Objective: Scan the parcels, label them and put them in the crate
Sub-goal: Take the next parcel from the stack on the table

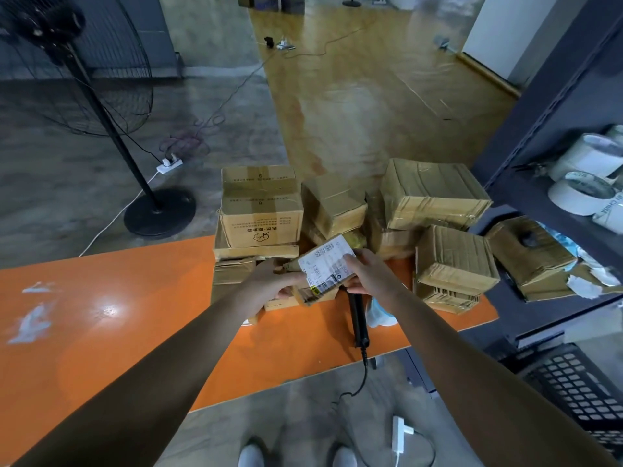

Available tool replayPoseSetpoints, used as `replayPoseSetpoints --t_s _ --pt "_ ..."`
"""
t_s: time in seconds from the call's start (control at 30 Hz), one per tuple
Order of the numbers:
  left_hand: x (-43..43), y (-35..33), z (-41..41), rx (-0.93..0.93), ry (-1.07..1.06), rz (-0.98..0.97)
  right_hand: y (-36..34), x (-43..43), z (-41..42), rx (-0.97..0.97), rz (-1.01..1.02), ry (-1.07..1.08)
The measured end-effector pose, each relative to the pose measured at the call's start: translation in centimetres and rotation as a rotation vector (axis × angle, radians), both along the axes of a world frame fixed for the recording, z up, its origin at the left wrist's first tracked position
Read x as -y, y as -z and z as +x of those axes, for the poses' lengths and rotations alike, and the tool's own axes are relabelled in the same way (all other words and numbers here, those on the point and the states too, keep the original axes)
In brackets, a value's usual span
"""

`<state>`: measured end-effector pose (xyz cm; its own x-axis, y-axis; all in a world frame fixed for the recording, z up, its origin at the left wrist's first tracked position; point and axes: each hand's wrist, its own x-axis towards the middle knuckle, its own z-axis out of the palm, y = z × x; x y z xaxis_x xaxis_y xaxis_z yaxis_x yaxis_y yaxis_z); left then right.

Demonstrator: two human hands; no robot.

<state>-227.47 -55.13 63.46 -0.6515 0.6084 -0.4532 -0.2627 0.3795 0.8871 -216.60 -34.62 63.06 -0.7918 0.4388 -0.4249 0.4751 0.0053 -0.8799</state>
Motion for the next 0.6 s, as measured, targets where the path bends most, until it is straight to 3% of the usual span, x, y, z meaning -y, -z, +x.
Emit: replayPoseSetpoints --t_s 0.43,0.5,0.6 --pt "-1.3 0.4 0.9 0.072 -0.171 -0.036 1.4 0.1 2.2 0.120 -0.011 -0.005" --pt "-1.3 0.5 0.8 0.056 -0.176 -0.026 1.9 -0.1 2.3 0.162 0.082 0.035" --pt "-1.1 0.8 0.7 0.032 -0.188 -0.043 3.2 -0.4 2.4 0.300 0.414 0.020"
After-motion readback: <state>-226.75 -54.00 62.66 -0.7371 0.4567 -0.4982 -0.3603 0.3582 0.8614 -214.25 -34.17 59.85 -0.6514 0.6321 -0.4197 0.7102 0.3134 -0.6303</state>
